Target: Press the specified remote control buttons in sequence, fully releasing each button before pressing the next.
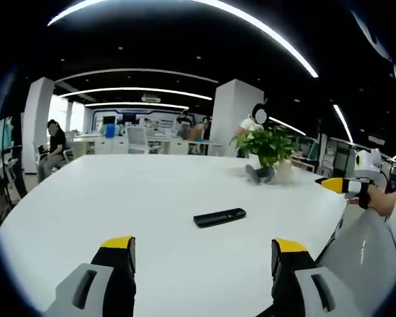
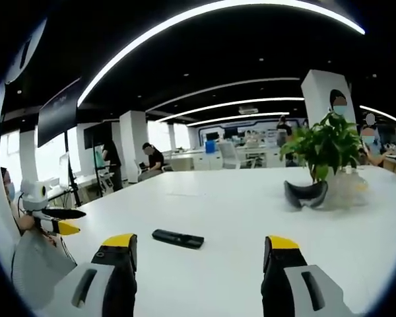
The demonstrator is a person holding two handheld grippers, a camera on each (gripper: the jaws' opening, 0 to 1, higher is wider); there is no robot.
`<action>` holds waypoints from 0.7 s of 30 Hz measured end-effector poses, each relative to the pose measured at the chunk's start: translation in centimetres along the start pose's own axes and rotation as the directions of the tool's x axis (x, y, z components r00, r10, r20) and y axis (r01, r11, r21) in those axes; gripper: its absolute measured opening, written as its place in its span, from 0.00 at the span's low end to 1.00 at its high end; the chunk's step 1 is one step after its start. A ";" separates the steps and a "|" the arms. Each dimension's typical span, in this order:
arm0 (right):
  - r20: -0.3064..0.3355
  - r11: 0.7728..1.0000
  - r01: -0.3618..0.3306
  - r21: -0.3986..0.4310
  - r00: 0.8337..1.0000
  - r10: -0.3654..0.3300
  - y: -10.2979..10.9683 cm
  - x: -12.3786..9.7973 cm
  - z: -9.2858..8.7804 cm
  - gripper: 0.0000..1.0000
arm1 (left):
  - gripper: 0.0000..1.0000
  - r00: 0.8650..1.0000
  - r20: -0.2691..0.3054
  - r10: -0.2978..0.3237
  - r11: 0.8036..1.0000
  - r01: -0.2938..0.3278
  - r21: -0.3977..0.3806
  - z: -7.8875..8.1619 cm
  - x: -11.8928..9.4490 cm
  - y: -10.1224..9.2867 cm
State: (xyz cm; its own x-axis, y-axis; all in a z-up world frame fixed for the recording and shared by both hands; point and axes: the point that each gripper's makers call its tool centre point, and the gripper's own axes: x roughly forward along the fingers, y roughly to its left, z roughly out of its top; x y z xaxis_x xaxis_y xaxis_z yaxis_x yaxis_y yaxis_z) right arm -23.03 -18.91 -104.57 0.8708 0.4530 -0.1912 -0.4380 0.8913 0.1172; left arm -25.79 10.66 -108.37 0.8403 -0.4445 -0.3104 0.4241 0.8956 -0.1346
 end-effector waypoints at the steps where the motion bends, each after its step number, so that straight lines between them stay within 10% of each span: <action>1: -0.007 1.000 -0.006 -0.004 1.000 0.006 0.1 0.0 -0.1 0.76 | 0.87 0.999 -0.045 -0.018 1.000 0.018 -0.013 -0.7 0.0 -0.1; 9: -0.044 0.999 -0.034 -0.016 0.998 0.033 0.6 0.1 -0.7 0.70 | 0.88 0.956 -0.217 -0.197 0.974 0.166 -0.152 -2.3 2.1 -1.5; 15: -0.070 0.999 -0.040 -0.014 0.997 0.039 0.8 0.1 -1.1 0.64 | 0.88 0.866 -0.423 -0.267 0.961 0.273 -0.048 -4.3 4.8 -2.2; 21: -0.095 0.999 -0.042 -0.029 0.995 0.039 1.3 0.1 -1.3 0.62 | 0.79 0.776 -0.554 -0.302 0.894 0.432 0.118 -5.4 7.6 -3.1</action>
State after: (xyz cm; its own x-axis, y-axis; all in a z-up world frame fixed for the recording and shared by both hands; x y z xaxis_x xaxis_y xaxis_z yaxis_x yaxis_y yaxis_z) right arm -23.75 -17.69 -105.71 0.8280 0.4868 -0.2782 -0.4800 0.8719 0.0970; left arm -22.54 4.65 -115.35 0.3372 -0.6049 -0.7214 0.7820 0.6066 -0.1431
